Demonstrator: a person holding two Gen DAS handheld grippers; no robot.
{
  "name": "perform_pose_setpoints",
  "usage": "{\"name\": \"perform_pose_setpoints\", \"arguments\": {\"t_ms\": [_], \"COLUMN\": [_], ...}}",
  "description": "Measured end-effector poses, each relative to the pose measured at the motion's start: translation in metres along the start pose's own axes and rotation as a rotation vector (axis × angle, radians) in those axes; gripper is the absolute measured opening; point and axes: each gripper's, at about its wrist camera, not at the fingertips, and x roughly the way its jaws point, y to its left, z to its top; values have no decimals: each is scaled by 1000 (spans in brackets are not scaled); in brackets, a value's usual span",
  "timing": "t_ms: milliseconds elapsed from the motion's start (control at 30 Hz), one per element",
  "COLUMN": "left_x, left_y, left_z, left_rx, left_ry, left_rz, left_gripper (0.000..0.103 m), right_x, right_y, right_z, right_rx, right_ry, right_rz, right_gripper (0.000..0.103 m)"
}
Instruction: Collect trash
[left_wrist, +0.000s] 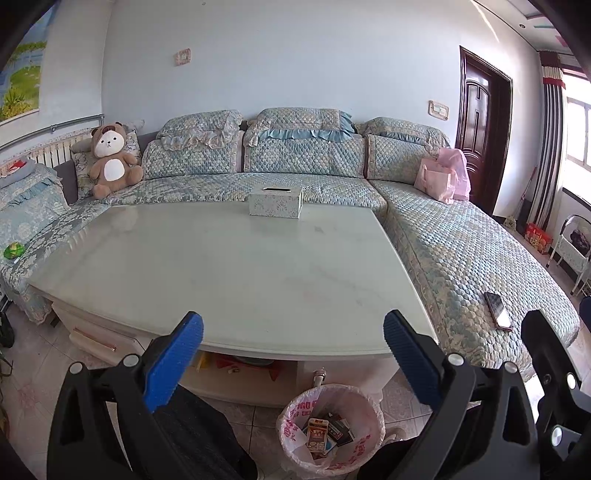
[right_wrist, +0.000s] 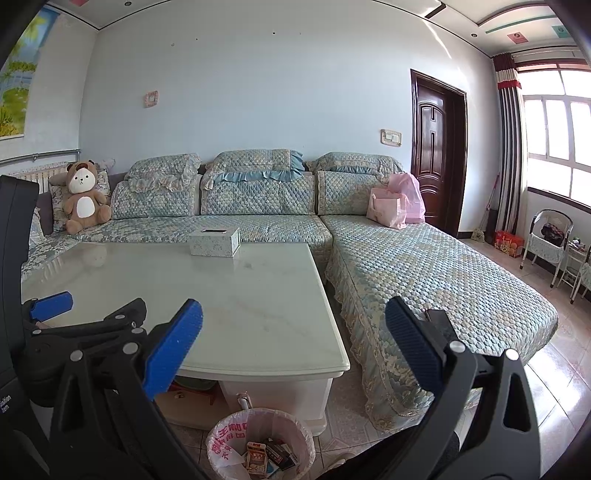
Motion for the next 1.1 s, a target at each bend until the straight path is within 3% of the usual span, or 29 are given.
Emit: {"name": "perform_pose_setpoints", "arguments": {"t_ms": [1100], "left_x": [7], "left_y": [3], "left_z": [2], "left_rx": [-7], "left_ry": [36], "left_rz": [-6], "left_gripper": [96], "right_x": [4], "right_y": [6], "right_z": [-1], "right_rx": [3], "right_ry": [14], "right_rz": [2], "right_gripper": [97]}}
